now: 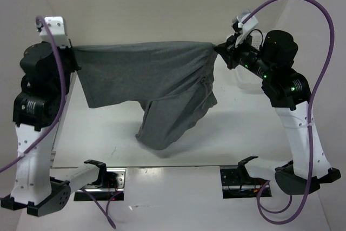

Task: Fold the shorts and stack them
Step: Flatten the shorts out

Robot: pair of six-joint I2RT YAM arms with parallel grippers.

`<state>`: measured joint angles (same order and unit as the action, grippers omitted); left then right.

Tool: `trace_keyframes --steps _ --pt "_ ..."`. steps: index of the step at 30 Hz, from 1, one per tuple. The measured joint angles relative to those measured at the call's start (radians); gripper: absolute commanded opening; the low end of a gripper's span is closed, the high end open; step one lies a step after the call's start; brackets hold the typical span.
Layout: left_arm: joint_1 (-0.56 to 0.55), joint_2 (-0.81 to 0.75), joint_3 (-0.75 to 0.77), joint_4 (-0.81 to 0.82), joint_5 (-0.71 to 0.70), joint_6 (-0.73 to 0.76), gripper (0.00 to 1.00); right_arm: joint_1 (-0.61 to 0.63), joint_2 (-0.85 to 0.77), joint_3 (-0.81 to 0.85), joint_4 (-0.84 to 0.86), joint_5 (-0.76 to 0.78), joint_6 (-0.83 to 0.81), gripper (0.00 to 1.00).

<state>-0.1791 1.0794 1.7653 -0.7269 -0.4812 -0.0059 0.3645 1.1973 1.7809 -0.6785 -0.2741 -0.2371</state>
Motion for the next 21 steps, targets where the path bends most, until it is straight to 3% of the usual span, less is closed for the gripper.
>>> trace_keyframes --steps 10,15,21 --pt "0.018 0.311 -0.089 0.018 0.087 0.002 0.00 -0.019 0.101 -0.225 0.078 0.098 0.012 0.00" --pt "0.072 0.556 -0.119 0.034 0.195 0.003 0.00 -0.021 0.305 -0.330 0.131 0.168 0.036 0.00" --pt "0.178 0.886 -0.028 0.061 0.297 0.002 0.00 -0.030 0.610 -0.282 0.246 0.265 0.092 0.00"
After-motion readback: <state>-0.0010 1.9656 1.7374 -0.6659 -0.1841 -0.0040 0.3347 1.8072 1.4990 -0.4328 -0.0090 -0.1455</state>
